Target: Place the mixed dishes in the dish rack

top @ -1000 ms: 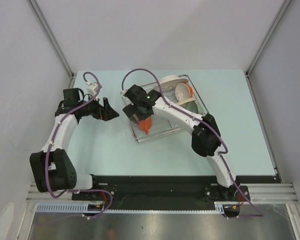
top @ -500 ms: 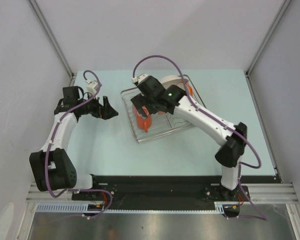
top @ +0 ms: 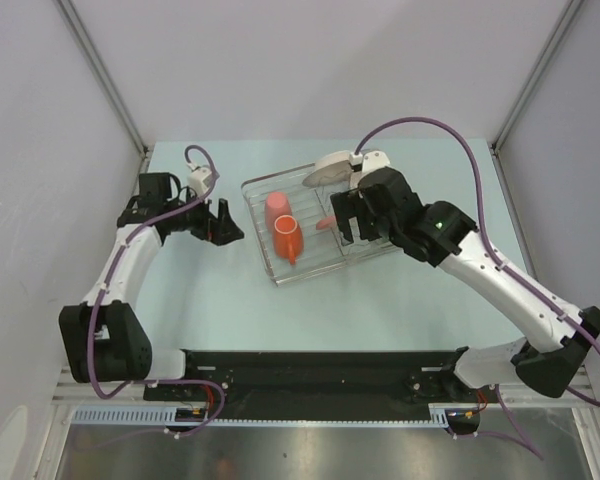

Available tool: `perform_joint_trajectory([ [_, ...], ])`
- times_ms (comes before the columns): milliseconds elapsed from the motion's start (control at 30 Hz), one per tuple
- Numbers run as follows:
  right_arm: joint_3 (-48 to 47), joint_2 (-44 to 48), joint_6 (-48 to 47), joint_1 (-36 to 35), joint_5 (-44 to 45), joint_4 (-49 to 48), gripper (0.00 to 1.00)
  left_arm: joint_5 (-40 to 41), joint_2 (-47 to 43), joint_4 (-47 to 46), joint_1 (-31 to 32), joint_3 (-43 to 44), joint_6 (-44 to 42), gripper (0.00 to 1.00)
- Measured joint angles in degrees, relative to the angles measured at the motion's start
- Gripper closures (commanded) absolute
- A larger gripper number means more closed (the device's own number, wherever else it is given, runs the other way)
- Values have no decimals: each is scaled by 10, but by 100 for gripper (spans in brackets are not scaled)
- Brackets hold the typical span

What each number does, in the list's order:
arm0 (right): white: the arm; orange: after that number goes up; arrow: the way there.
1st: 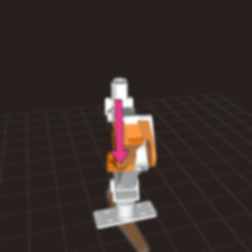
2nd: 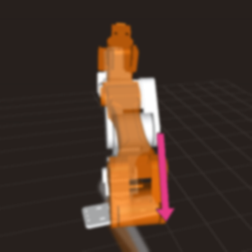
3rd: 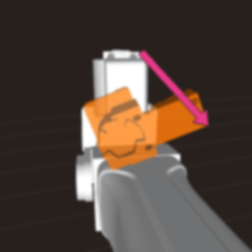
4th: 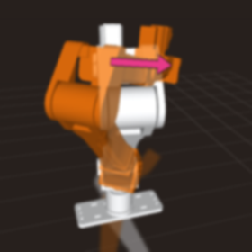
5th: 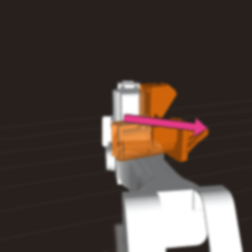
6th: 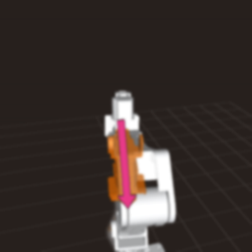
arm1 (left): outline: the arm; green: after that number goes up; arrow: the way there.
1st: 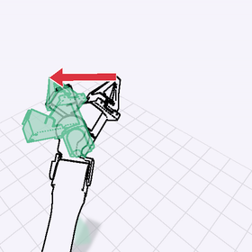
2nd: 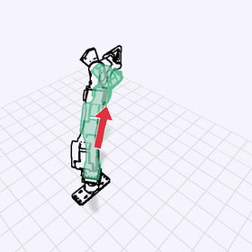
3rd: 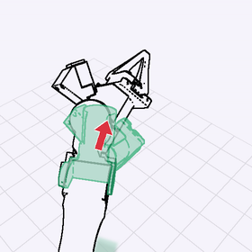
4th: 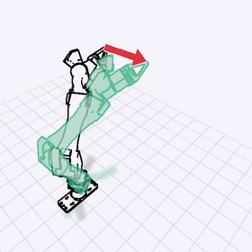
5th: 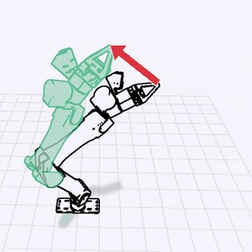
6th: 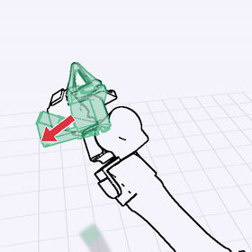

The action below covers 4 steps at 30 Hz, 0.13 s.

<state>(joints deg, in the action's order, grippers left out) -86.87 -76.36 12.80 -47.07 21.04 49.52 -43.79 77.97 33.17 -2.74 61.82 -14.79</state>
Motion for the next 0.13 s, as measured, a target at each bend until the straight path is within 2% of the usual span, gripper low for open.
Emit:
perform_joint_trajectory([
  [133, 6, 12, 8, -1, 3, 0, 0, 10, -13, 11, 0, -3, -13, 0],
])
